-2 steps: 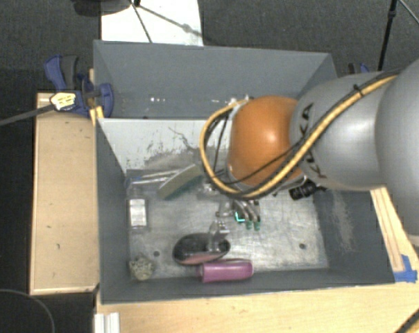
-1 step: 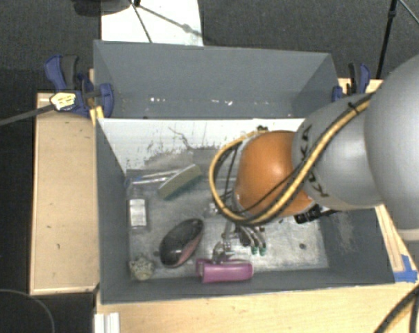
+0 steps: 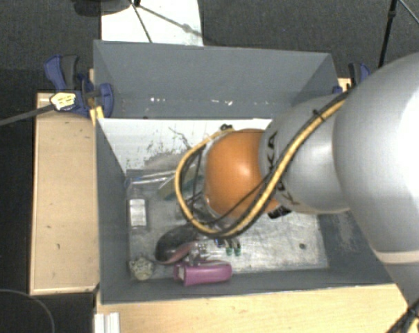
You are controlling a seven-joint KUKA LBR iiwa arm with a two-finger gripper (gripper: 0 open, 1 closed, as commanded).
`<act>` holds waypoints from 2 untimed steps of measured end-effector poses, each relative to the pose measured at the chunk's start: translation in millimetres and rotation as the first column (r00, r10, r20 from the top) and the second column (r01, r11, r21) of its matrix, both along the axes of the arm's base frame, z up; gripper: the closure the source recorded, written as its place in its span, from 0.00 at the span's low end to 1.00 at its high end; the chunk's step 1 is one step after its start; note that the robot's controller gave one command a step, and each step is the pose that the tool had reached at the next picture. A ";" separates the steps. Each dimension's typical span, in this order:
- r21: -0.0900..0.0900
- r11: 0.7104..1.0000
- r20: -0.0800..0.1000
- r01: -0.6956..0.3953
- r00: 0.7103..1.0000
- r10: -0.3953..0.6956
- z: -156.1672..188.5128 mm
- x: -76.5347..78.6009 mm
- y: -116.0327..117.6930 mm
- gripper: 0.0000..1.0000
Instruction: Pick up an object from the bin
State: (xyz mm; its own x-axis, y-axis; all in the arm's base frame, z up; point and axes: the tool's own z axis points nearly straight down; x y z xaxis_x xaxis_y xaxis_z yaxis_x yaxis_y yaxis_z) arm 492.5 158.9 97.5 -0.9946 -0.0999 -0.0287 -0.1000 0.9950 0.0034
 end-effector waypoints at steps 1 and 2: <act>-0.002 1.000 -0.015 0.008 1.000 -0.008 -2.0 -3.6 -1.7 1.00; -0.004 1.000 -0.018 -0.001 1.000 0.001 150.8 0.4 -12.2 1.00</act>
Offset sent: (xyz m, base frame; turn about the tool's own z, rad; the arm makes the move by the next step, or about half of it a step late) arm 0.0000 0.0000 0.0000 0.0000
